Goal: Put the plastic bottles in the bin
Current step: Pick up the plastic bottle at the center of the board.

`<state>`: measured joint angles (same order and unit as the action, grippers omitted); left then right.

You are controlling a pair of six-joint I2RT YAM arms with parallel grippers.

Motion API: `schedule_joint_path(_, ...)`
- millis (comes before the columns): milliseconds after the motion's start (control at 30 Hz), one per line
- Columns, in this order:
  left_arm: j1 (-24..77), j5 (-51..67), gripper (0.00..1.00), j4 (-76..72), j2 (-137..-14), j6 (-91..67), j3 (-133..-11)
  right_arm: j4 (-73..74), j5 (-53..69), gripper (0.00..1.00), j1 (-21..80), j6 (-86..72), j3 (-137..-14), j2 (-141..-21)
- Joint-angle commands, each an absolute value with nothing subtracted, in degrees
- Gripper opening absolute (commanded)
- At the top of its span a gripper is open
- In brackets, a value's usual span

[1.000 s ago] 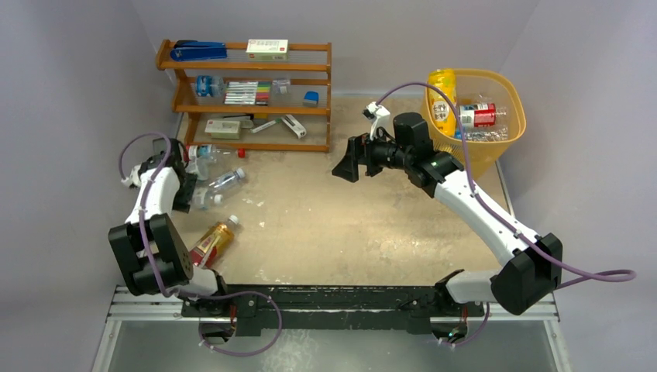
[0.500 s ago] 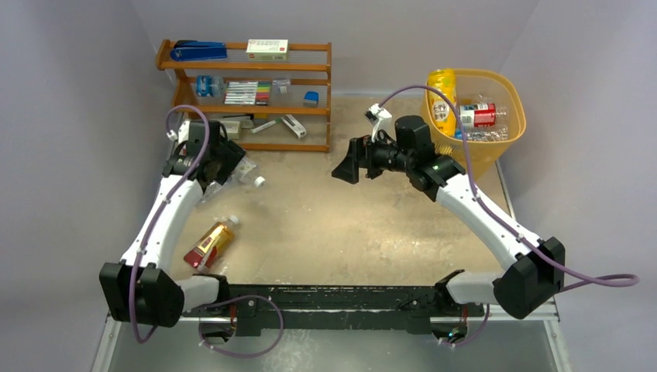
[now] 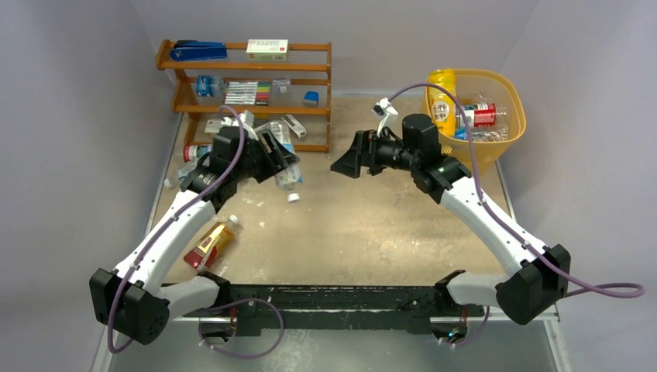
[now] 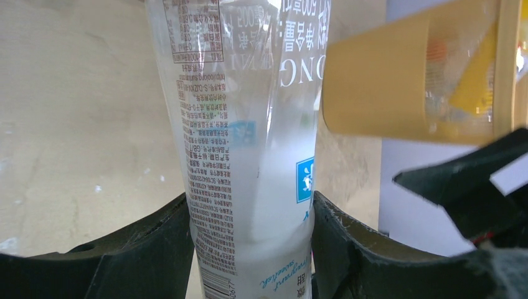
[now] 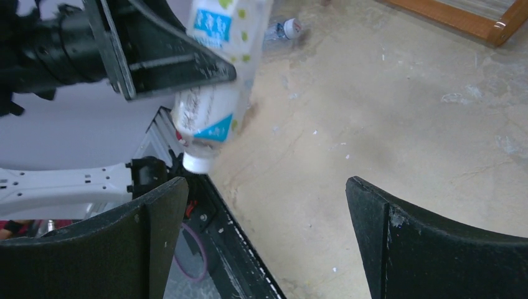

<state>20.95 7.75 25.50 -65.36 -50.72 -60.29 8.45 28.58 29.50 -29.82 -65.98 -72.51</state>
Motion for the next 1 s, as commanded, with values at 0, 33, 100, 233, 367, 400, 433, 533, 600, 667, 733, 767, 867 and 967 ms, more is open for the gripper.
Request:
schedule_joint_path(0, 25.69, 14.33, 0.51, 16.35, -64.6, -46.93, -58.42, 2.7, 34.38, 1.0, 26.35, -34.24, -65.98, -68.59)
schedule_joint_path(33, 27.22, 15.17, 0.51, 15.05, -64.44, -46.75, -58.02, 1.99, 36.06, 1.0, 25.18, -35.02, -65.86, -68.25)
schedule_joint_path(100, 29.89, 16.27, 0.52, 12.8, -64.1, -46.36, -57.23, 0.72, 39.46, 1.0, 23.28, -36.06, -65.83, -67.81)
schedule_joint_path(233, 35.47, 16.75, 0.52, 10.72, -64.43, -44.34, -57.57, 0.11, 42.54, 1.0, 22.59, -35.98, -66.75, -68.05)
schedule_joint_path(367, 40.43, 15.95, 0.52, 9.75, -65.82, -42.96, -58.58, -0.18, 44.14, 1.0, 22.59, -35.94, -67.0, -68.73)
schedule_joint_path(400, 41.9, 15.21, 0.52, 9.6, -66.28, -42.61, -58.96, -0.34, 44.13, 1.0, 22.59, -35.87, -66.98, -68.87)
schedule_joint_path(433, 43.2, 14.46, 0.53, 9.56, -66.66, -42.21, -59.36, -0.54, 43.83, 1.0, 22.59, -35.86, -66.97, -69.02)
schedule_joint_path(533, 46.31, 12.09, 0.53, 9.58, -68.16, -41.55, -60.59, -0.99, 42.65, 1.0, 22.58, -35.86, -66.95, -69.55)
schedule_joint_path(600, 47.68, 10.75, 0.53, 9.56, -68.99, -41.32, -61.18, -0.44, 42.28, 1.0, 22.59, -35.75, -66.72, -69.79)
schedule_joint_path(667, 48.43, 10.02, 0.53, 8.72, -69.53, -41.48, -61.35, 0.85, 41.93, 1.0, 22.66, -34.82, -66.51, -69.96)
schedule_joint_path(733, 48.89, 9.14, 0.53, 8.02, -69.66, -41.66, -61.57, 3.0, 40.66, 1.0, 22.63, -33.57, -66.36, -70.04)
schedule_joint_path(767, 49.09, 8.58, 0.53, 7.76, -69.68, -41.65, -61.73, 4.39, 39.89, 1.0, 22.64, -32.63, -66.29, -69.99)
schedule_joint_path(867, 49.54, 6.49, 0.53, 7.77, -69.78, -41.32, -62.34, 6.67, 38.04, 1.0, 22.53, -31.5, -65.37, -69.72)
schedule_joint_path(967, 49.8, 5.34, 0.53, 7.59, -70.07, -41.22, -62.96, 7.26, 37.48, 1.0, 22.63, -31.18, -64.29, -69.44)
